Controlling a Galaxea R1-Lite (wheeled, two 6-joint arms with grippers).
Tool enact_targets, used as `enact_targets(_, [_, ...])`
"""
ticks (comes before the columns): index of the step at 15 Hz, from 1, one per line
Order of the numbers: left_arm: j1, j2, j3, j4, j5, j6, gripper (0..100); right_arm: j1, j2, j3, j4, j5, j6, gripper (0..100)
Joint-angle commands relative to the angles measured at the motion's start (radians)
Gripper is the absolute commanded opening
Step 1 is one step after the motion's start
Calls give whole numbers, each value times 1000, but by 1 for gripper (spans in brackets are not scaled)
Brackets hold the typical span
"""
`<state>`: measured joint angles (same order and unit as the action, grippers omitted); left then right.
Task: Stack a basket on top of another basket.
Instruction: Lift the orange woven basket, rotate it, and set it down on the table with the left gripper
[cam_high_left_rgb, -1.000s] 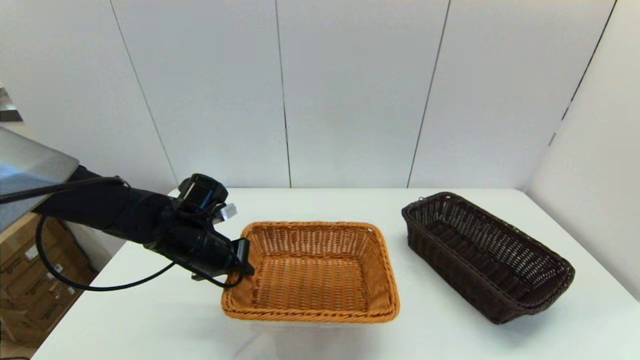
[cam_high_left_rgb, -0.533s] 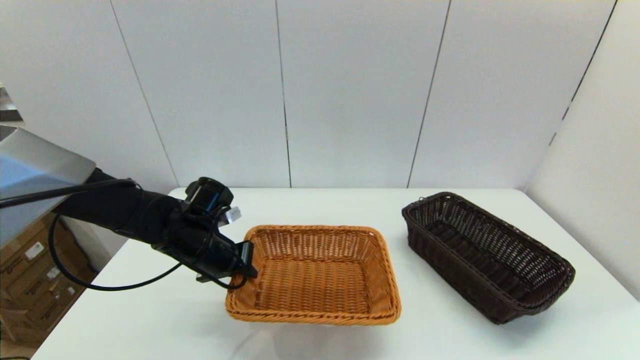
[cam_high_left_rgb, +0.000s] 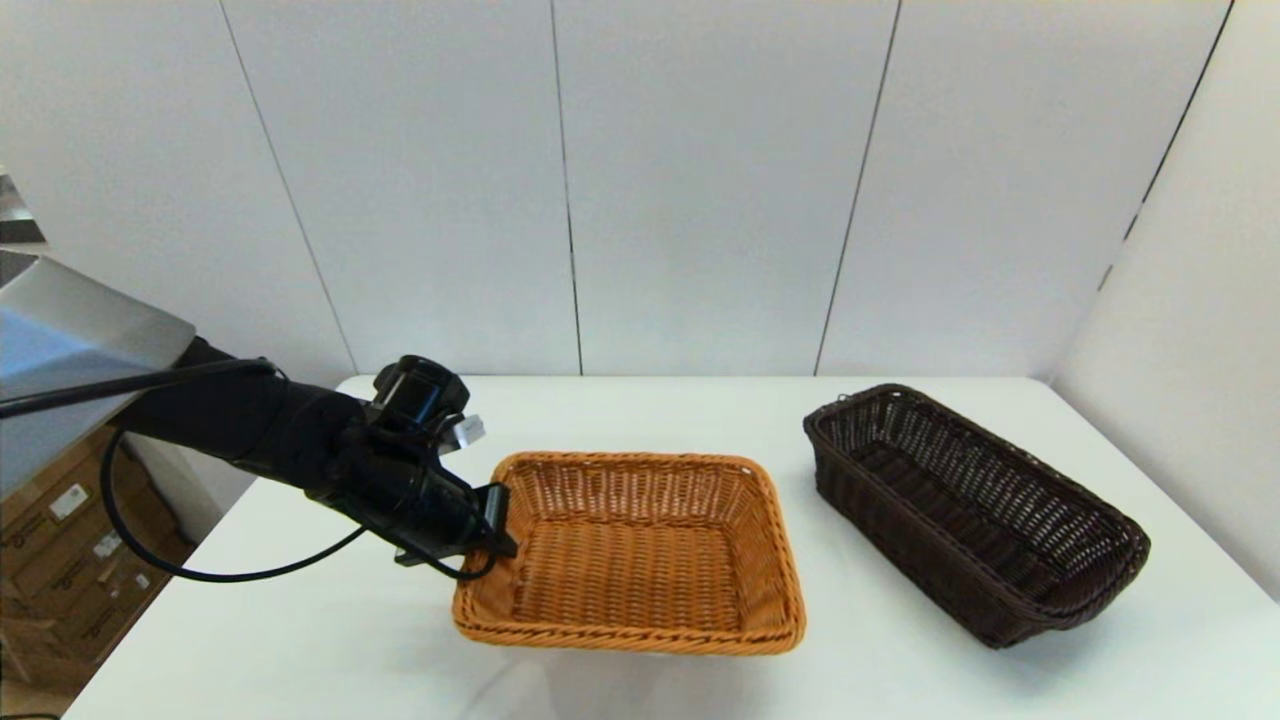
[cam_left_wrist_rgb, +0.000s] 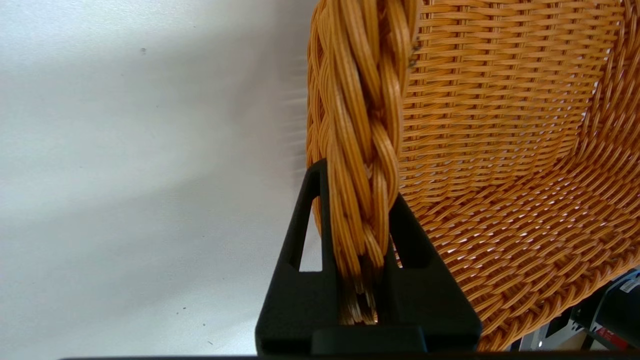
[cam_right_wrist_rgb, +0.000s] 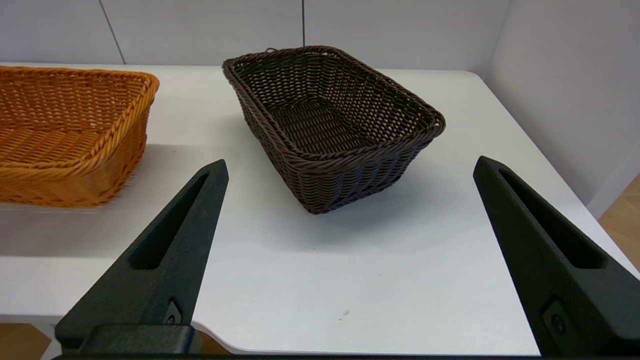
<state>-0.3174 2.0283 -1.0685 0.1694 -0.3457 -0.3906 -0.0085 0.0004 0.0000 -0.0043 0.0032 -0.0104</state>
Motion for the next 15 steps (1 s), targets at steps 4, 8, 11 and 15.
enact_targets(4, [1, 6, -21, 16, -1, -37, 0, -1, 0, 0, 0, 0, 1, 100])
enact_targets(8, [0, 6, -33, 25, -1, -51, 0, -1, 0, 0, 0, 0, 1, 100])
enact_targets(11, [0, 7, -45, 44, -2, -51, 100, -1, 0, 0, 0, 0, 1, 100])
enact_targets(15, [1, 13, -53, 61, -1, -51, 100, 1, 0, 0, 0, 0, 1, 100])
